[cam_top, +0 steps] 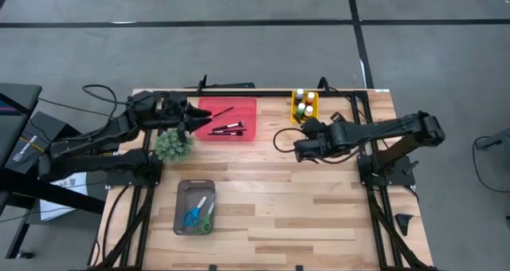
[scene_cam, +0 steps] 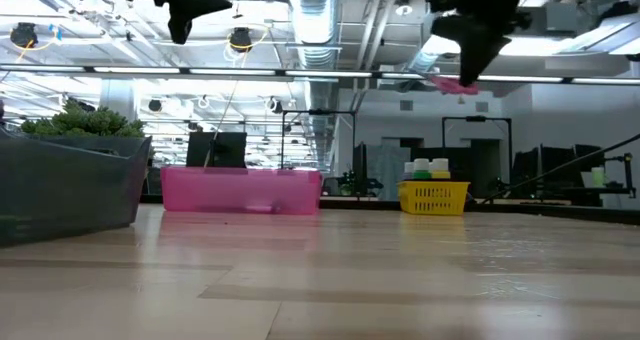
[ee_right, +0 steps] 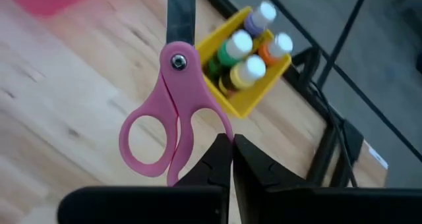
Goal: Pick & Place Paint Supplies
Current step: Put the pink scissors into the black bin
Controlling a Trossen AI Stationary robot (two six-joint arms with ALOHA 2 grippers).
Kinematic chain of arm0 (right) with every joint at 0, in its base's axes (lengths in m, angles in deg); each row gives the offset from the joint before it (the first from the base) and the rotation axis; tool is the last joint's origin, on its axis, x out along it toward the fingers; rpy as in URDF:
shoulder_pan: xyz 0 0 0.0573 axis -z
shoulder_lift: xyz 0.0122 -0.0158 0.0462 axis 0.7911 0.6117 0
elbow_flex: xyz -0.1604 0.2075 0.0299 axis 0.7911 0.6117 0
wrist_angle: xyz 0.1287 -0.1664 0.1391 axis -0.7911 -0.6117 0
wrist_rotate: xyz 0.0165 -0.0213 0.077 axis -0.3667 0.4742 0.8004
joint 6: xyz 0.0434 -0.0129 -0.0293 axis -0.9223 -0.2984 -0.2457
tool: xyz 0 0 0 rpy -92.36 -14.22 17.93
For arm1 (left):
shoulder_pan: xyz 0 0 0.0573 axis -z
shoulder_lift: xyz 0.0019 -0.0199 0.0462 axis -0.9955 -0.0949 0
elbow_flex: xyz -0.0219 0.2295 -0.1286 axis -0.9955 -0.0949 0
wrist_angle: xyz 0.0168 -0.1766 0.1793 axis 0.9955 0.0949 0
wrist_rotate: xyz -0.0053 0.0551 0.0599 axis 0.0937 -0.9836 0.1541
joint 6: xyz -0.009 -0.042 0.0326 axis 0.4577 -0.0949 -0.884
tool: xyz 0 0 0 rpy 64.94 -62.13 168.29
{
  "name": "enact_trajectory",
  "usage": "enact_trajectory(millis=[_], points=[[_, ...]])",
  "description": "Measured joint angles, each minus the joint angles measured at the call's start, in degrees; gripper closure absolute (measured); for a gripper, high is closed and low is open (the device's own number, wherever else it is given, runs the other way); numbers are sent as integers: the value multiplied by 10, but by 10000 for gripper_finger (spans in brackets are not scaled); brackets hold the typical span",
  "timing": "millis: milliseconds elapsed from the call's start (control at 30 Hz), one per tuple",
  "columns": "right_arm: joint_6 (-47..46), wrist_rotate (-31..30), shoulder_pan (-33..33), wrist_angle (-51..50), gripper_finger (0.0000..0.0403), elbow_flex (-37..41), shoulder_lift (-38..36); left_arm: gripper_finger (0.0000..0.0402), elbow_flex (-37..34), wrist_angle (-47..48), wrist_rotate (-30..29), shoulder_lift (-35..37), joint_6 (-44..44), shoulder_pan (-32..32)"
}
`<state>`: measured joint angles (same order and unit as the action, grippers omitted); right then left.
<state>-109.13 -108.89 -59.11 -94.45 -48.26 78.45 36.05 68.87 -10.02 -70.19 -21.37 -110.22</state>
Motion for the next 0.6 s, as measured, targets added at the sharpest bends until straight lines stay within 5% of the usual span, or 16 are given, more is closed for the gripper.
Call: enact_trajectory(millis=[300,600], points=[[46,-5,1,113,403,0,-2,252,0,-16,-114,-4,0,66],[43,0,-18,229,403,-7,-1,252,0,-19,-142,-25,4,113]])
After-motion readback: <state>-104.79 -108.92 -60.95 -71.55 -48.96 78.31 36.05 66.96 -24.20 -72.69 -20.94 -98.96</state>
